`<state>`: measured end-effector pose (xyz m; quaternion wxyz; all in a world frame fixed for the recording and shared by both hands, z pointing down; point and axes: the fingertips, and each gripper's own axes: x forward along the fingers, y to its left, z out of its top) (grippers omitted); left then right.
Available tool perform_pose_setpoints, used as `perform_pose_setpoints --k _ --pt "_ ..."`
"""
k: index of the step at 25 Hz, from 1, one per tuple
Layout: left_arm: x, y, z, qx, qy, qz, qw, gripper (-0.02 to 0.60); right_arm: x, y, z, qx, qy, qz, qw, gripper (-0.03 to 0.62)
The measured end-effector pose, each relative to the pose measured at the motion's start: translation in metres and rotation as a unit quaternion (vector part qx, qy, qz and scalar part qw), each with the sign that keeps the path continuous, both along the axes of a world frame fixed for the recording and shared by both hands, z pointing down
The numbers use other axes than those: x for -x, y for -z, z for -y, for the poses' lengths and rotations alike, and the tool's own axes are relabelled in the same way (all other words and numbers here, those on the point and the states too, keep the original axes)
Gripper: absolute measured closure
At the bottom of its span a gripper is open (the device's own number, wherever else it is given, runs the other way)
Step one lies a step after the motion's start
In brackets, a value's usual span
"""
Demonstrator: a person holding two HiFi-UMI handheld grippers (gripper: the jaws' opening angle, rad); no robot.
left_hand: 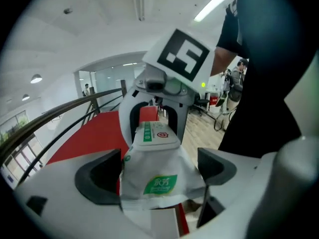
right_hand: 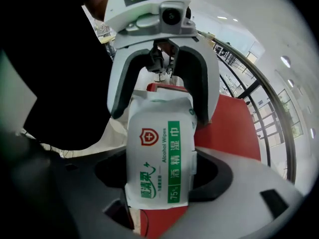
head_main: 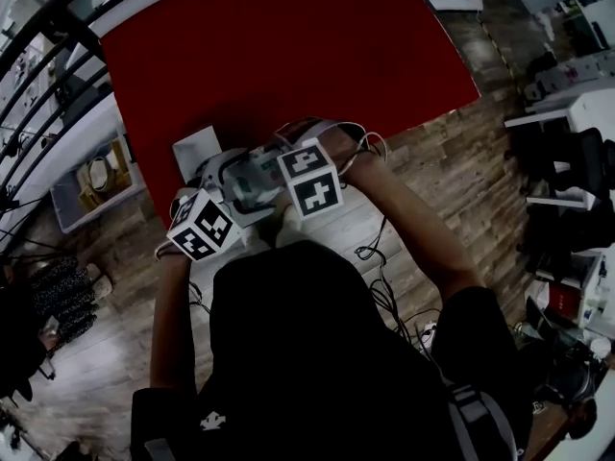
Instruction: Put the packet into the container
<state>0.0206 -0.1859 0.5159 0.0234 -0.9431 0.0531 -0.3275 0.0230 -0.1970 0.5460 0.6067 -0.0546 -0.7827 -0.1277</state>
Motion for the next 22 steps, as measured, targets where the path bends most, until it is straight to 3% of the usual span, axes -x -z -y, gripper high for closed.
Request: perform_pose_setpoints --k 5,9,12,18,22 --pt "-0.012 -0.011 -0.003 -0.013 -0.026 0.038 0.9989 0.109 -0.006 0.004 -0.004 -0.009 -0.005 -0.009 1.000 0.255" --pt "-0.013 -0.025 -0.004 -0.011 -0.033 0.092 0.9952 0.110 0.003 0.012 -0.009 -0.003 -0.011 0.009 1.000 0.255" --pt "-0.012 -0.027 0.000 -0.004 -0.019 0.097 0.9951 0.115 0.005 0.010 -0.007 0.000 -0.008 0.013 1.000 0.255" --pt "-0.006 -0.028 0.008 -0.002 0.002 0.121 0.9927 0.238 0.007 0.009 -0.001 0.003 0.003 0.015 1.000 0.255" --pt "-0.004 -0.027 0.012 -0.006 0.010 0.121 0.9926 0.275 0.009 0.009 0.002 0.007 0.009 0.014 1.000 0.255"
